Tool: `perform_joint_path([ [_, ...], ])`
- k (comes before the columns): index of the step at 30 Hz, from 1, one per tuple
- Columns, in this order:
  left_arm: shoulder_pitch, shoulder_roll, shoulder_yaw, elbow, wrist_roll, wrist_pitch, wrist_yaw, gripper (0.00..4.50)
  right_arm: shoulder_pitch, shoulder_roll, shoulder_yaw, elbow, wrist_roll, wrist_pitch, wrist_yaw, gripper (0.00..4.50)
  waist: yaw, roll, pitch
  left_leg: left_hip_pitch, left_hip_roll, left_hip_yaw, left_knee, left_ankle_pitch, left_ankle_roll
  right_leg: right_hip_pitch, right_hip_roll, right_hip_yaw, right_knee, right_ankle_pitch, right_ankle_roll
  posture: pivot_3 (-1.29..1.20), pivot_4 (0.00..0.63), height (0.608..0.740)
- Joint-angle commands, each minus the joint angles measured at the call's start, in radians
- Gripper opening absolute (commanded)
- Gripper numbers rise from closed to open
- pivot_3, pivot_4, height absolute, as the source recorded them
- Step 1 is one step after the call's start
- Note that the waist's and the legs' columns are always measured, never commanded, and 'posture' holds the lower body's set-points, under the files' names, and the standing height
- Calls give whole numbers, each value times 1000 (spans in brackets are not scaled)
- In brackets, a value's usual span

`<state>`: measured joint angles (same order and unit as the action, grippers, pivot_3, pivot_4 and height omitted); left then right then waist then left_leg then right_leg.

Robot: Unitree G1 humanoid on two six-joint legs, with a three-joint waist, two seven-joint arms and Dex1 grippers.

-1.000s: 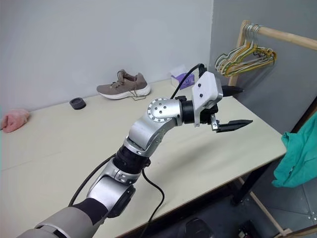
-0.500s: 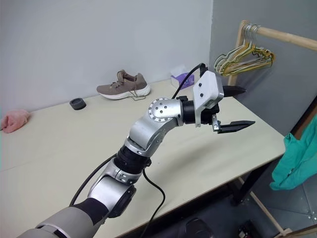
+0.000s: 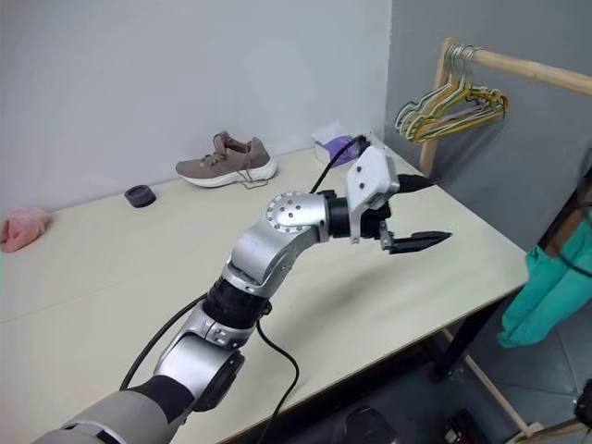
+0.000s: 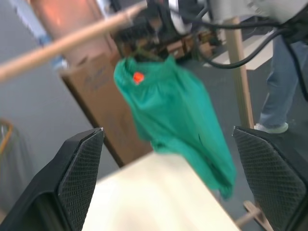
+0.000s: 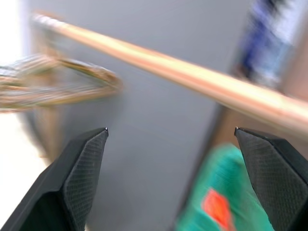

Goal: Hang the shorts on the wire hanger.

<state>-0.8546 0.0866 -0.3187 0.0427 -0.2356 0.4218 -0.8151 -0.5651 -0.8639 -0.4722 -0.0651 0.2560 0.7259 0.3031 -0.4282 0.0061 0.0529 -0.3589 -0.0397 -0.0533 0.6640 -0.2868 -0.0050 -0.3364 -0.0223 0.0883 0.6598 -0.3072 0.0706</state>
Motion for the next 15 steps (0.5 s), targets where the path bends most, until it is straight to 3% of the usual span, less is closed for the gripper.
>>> perform_joint_path([
  [1, 55, 57, 84, -79, 16, 48, 89, 4500, 41, 89, 111, -152, 34, -115, 69, 4482, 3, 0, 0, 0, 0, 0, 0, 0, 0, 0, 0, 0, 0, 0, 0, -369, 0, 740],
  [5, 205, 171, 164, -84, 184, 43, 331, 4500, 107, 260, 258, -205, 17, -259, 95, 4482, 20, 0, -3, 0, 0, -2, 1, 0, 0, -1, 0, 0, 3, 0, 0, -301, 0, 740],
  [9, 437, 204, 295, -188, 235, 157, 518, 4500, 165, 419, 432, -130, -37, -398, 122, 4482, 60, -4, -3, 4, 1, -4, 1, 0, 0, -2, -2, 0, 5, 1, 0, -218, 0, 740],
  [11, 527, 231, 302, -231, 310, 146, 591, 4500, 180, 472, 494, -68, -60, -458, 141, 4482, 87, -10, -7, 2, 1, -5, 1, 0, 0, -6, -3, 0, 6, 5, -5, -192, 0, 740],
  [15, 626, 169, 418, -272, 315, 157, 742, 4500, 155, 588, 548, 103, -99, -554, 116, 4482, 194, -18, -10, -7, 0, -7, 2, 0, -1, -17, -6, -2, 7, 7, -9, -124, 0, 740],
])
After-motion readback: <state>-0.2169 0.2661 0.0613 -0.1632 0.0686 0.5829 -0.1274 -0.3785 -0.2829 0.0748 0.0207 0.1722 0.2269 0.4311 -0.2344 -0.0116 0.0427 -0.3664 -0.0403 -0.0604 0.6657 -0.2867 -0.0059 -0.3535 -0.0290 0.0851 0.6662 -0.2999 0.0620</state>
